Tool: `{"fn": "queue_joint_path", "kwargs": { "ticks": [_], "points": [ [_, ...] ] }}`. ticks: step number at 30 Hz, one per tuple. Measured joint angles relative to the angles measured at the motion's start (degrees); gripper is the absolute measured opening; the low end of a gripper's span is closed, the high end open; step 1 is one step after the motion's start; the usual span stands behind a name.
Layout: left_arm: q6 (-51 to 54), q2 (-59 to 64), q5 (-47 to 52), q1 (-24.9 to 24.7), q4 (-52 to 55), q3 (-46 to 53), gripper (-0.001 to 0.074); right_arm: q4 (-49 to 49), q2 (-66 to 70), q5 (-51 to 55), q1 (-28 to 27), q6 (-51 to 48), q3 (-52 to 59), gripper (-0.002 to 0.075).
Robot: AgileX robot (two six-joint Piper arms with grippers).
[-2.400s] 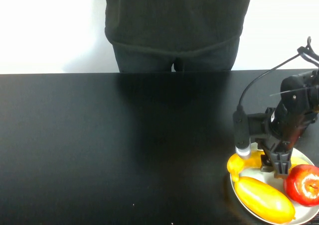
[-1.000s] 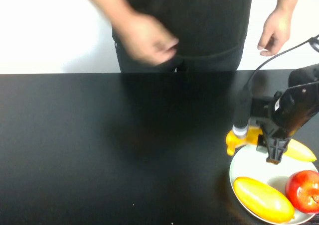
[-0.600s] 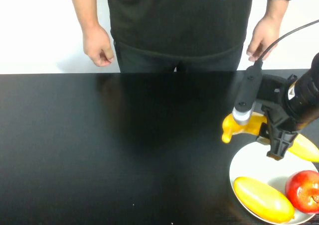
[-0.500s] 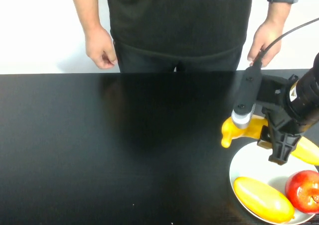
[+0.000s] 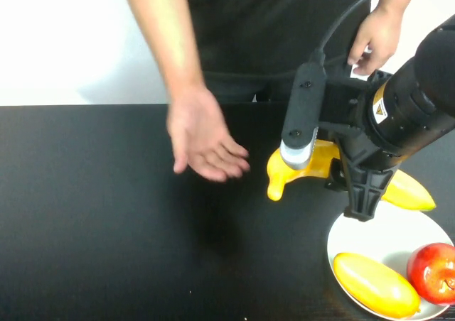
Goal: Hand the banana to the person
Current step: Hand the grabbed banana to the person
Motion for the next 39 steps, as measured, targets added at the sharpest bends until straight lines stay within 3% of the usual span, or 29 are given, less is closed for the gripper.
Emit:
{"fn": "queue_joint_path", "kwargs": {
  "ticks": [6, 12, 28, 39],
  "points": [
    [0.00, 0.00, 0.00, 0.00, 0.00, 0.00, -0.0006, -1.57, 0.65, 0.00, 0.17, -1.15, 0.00, 0.0291],
    [0.00, 0.00, 0.00, 0.00, 0.00, 0.00, -0.0006, -3.07, 2.48, -0.11, 0.30, -8.62, -0.82, 0.0291],
    [0.13, 0.00, 0.00, 0.00, 0.00, 0.00, -0.0006, -3.51, 14.70, 5.76, 3.07, -12.24, -14.66, 0.0291],
    [0.13, 0.00, 0.00, 0.00, 0.00, 0.00, -0.0006, -3.51, 17.42, -0.09, 4.89, -14.43, -14.67, 0.0291]
  ]
}}
